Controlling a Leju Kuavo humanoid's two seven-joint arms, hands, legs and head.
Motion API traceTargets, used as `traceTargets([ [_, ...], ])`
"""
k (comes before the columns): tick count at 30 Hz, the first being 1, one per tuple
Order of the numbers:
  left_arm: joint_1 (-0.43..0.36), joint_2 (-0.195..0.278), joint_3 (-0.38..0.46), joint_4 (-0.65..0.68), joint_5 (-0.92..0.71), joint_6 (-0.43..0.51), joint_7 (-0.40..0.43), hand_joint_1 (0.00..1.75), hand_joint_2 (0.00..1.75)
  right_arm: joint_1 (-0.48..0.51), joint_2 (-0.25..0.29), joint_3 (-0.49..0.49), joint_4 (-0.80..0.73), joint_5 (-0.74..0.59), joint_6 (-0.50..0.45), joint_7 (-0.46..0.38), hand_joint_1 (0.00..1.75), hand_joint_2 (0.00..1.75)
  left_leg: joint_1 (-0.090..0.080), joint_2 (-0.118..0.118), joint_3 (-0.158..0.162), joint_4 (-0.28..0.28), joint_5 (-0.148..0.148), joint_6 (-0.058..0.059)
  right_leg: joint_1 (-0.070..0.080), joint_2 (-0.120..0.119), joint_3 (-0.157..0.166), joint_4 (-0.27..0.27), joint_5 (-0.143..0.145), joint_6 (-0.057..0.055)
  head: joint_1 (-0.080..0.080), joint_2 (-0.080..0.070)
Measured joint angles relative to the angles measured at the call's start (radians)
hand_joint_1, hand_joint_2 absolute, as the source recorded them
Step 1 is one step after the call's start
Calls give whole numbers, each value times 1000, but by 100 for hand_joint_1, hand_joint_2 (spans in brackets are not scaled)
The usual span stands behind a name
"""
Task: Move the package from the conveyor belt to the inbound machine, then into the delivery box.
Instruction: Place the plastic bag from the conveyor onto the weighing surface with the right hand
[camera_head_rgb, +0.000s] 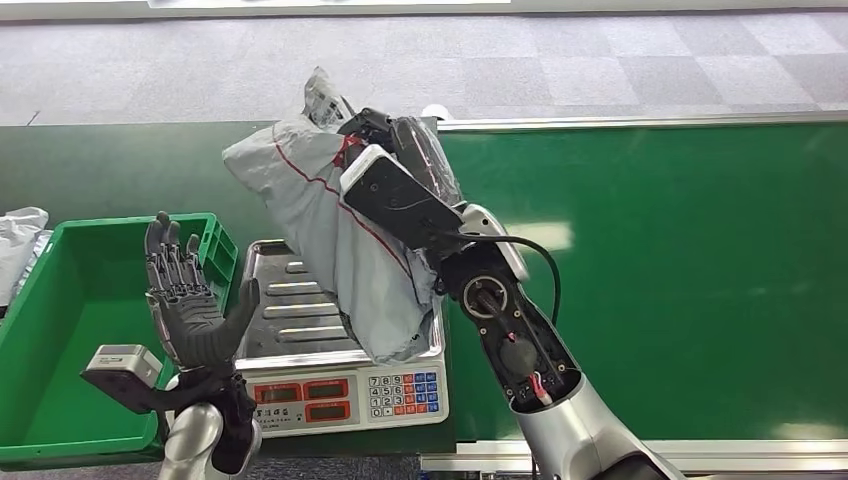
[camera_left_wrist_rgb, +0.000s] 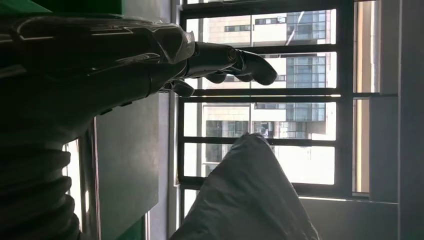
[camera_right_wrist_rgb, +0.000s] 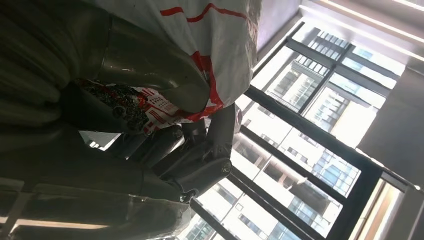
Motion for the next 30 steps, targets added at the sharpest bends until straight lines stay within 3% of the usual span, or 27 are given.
traceTargets([
  [1, -2, 1, 4, 0, 0, 2, 0, 0, 175, 1, 0, 7, 3, 3, 3, 4, 136, 175, 0, 0, 0, 0, 0, 0, 0, 0, 0, 0, 0, 0, 0, 0],
  [4, -4, 5, 15, -1, 0, 9, 0, 0, 175, 2, 0, 24, 14, 22, 21, 27, 9, 175, 0, 0, 0, 0, 0, 0, 0, 0, 0, 0, 0, 0, 0, 0],
  [5, -4, 6, 20, -3, -1, 12, 0, 0, 175, 1, 0, 29, 19, 34, 33, 39, 0, 175, 0, 0, 0, 0, 0, 0, 0, 0, 0, 0, 0, 0, 0, 0],
  [11, -4, 10, 49, -15, -10, 16, 4, 0, 175, -7, 0, 56, 89, 89, 84, 78, 0, 175, 0, -1, 0, 0, 0, 0, 0, 0, 0, 0, 0, 0, 0, 0],
  [30, 23, 3, 62, -36, -38, 22, 26, 0, 175, -31, -1, 87, 181, 184, 78, 100, 0, 175, 0, -1, 0, 0, 0, 0, 0, 0, 0, 0, 0, 0, 0, 0],
])
